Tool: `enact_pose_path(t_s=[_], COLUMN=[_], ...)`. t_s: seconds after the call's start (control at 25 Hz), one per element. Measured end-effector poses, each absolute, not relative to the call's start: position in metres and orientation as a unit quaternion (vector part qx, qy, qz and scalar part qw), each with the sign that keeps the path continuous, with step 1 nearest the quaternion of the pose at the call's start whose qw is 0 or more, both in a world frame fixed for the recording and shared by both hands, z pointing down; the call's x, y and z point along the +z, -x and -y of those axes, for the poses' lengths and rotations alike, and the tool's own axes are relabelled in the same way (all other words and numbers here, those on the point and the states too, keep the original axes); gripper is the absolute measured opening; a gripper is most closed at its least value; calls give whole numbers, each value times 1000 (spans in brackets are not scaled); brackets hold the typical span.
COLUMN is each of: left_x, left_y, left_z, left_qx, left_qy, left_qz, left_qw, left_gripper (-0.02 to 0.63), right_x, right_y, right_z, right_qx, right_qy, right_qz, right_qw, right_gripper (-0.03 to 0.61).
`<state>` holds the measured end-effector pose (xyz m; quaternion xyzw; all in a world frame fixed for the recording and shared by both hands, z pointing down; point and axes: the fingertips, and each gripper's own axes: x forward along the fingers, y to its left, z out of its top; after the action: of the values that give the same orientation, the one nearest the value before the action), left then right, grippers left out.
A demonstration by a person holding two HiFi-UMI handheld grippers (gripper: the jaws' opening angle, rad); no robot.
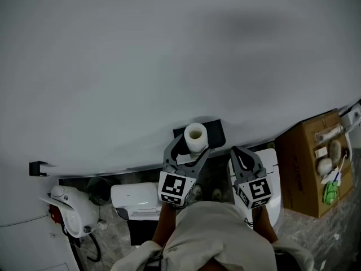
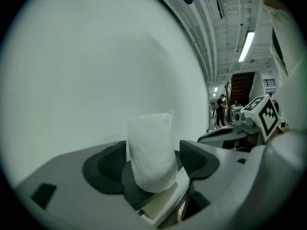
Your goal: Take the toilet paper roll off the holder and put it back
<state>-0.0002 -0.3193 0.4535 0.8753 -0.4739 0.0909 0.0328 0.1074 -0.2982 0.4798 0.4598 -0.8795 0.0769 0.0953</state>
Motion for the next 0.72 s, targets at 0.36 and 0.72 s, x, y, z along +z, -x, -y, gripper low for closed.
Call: enact_pose_path(t_s=[0.36,0.72], left_x=[458,459], left_y=[-1,0], left_z=[325,325], left_qx=[104,113], left_qy=[-874,-873], left_qz=[473,474], left_qw=[32,18], left_gripper=[337,302], right_x=[481,483], right_y=[-107,-104], right_z=[302,302], right_qx=[79,81], right_qy=[-463,-465], right_qz=[878,876], right_qw=[96,97], right_gripper=[-3,-3])
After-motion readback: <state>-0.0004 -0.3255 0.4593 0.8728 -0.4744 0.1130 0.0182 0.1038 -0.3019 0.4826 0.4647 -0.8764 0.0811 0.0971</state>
